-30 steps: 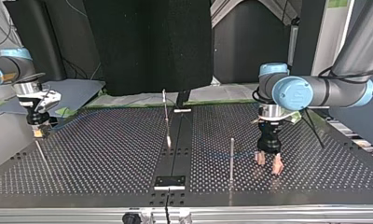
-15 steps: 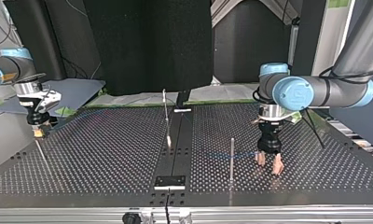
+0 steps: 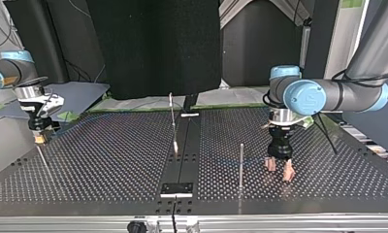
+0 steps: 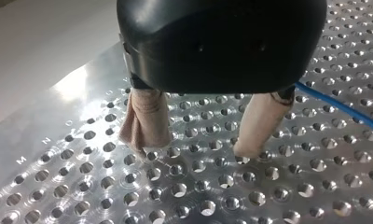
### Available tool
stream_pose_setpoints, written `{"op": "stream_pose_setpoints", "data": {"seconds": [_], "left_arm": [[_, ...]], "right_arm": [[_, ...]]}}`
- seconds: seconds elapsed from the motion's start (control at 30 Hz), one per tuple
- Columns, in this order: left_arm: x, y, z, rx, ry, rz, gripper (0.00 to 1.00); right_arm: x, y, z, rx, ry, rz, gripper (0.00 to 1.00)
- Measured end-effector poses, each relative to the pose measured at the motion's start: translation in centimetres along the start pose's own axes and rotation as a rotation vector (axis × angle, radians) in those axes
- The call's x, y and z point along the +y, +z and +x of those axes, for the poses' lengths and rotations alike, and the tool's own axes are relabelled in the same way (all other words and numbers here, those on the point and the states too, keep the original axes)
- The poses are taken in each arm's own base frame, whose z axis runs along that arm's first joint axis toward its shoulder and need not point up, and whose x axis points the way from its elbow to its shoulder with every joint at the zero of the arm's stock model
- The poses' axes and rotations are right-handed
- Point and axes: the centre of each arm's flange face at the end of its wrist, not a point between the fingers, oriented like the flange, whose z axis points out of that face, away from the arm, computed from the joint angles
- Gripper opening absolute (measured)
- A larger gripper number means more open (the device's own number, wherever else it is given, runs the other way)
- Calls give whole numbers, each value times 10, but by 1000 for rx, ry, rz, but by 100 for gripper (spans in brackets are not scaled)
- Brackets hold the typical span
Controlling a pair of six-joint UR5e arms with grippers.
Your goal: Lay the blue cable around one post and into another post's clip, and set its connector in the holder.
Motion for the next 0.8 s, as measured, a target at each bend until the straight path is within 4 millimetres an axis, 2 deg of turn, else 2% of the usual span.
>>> {"op": "stream_pose_setpoints", "data": {"seconds": [0.5,0.8], "left_arm": [[-10,-2,0,39,-106,64,100],[-24,-16,-7,97,-199,83,100]], "right_arm": [[0,0,0,0,0,0,100],[0,0,0,0,0,0,100]]}}
